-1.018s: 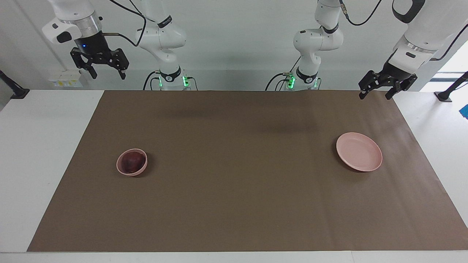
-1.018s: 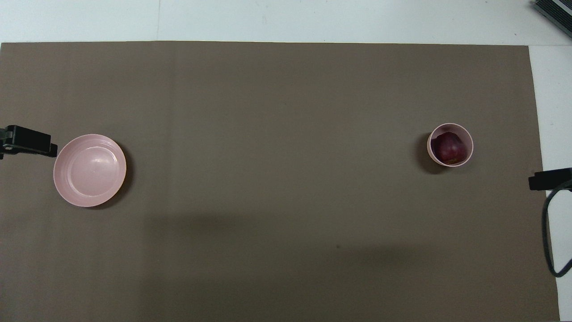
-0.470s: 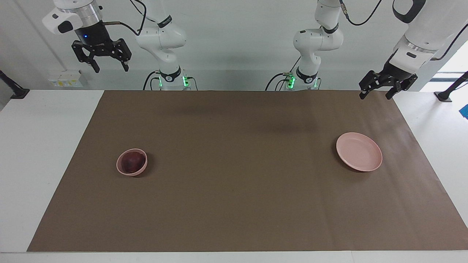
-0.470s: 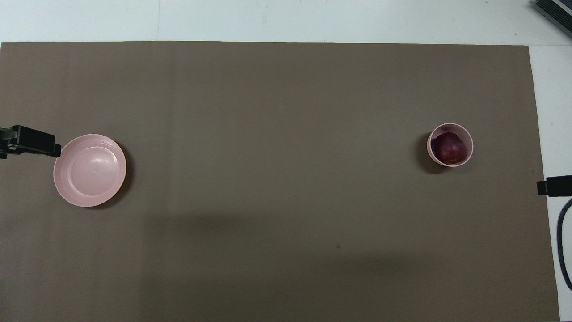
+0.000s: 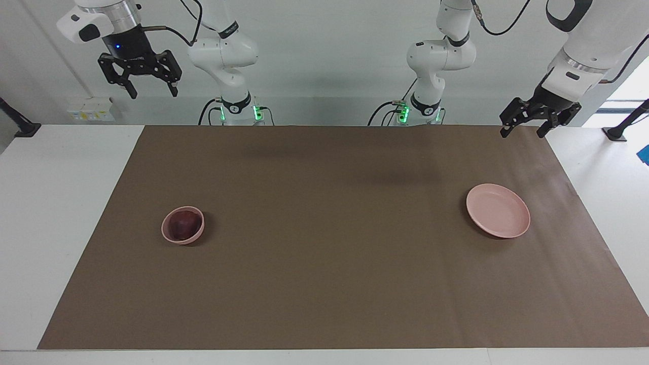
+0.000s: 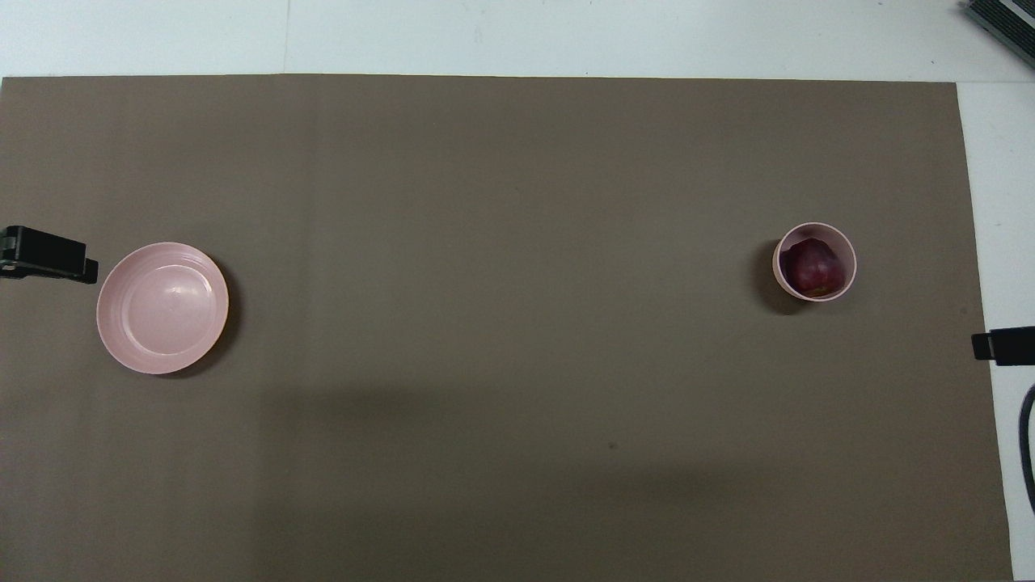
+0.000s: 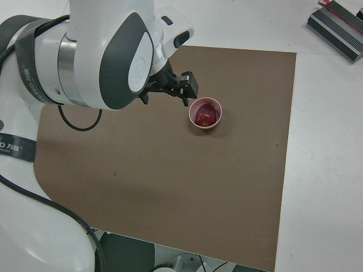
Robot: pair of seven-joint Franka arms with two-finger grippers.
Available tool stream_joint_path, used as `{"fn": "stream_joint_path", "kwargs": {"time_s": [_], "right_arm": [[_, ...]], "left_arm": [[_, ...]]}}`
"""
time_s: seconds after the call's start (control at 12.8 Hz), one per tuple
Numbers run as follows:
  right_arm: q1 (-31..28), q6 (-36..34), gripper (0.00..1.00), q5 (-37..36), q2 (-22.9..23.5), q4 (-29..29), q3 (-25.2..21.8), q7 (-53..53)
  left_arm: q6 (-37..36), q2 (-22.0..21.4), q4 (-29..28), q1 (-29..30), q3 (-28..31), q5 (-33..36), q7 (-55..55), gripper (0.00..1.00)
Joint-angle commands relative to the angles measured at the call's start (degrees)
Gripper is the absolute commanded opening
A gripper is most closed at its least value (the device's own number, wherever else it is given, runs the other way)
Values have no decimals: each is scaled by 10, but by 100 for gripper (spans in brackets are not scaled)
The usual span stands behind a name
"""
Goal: Move apple from plate to bowl
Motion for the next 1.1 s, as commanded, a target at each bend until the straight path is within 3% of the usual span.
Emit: {"fn": "stream_joint_path", "kwargs": {"time_s": [0.0,1.02], "right_arm": [[-4,-8,100,14,3,11,0,-11],[-3,-9,100,9,5,10,1,-9]], "left_arm": [[-6,0,18,-2,2,11,9,100],[-12,-5,11,-3,2,10,10,100]]}}
